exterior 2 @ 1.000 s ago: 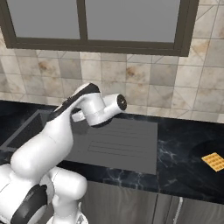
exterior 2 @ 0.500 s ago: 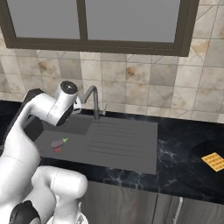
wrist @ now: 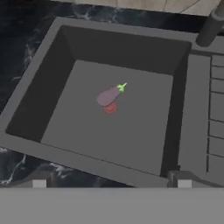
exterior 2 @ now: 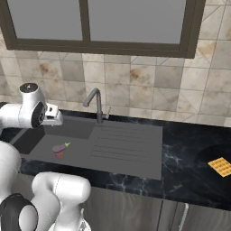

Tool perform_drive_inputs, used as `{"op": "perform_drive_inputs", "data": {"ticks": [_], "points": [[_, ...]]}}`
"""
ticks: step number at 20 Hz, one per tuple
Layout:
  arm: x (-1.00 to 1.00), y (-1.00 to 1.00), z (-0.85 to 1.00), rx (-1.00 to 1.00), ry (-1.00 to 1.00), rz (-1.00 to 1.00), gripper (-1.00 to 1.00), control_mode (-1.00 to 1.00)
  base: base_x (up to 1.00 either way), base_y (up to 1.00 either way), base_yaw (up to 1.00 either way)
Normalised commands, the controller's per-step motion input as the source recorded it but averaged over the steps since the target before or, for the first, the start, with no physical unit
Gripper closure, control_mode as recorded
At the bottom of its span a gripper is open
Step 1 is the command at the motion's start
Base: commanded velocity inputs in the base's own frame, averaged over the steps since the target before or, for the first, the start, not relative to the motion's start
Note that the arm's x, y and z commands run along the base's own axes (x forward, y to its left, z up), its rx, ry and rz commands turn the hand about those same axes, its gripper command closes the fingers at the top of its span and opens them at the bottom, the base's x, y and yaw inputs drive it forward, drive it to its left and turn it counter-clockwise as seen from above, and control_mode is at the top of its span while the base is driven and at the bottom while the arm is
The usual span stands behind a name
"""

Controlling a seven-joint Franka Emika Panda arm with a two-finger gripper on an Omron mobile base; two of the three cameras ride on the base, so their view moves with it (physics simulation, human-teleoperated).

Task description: Turn on the sink faucet. Then move the eggplant from the counter to the sink. Turn off the sink. Move the vegetable from the sink to the pot next to the stove. Finally move the pot to the front right burner.

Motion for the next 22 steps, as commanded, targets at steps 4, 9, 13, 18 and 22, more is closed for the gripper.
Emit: {"op": "perform_drive_inputs", "data": {"ticks": [4, 9, 13, 18, 22], "points": [[0.0, 0.43, -0.36, -0.1, 0.11, -0.22, -1.0, -1.0, 0.0, 0.0, 0.0], [0.2, 0.02, -0.21, -0.01, 0.07, -0.01, -1.0, -1.0, 0.0, 0.0, 0.0], [0.37, 0.03, -0.29, 0.0, 0.11, -0.04, -1.0, -1.0, 0.0, 0.0, 0.0], [0.31, 0.03, -0.42, 0.01, 0.12, -0.1, -1.0, -1.0, 0.0, 0.0, 0.0], [0.27, 0.11, -0.41, 0.0, 0.16, -0.23, -1.0, -1.0, 0.0, 0.0, 0.0]]}}
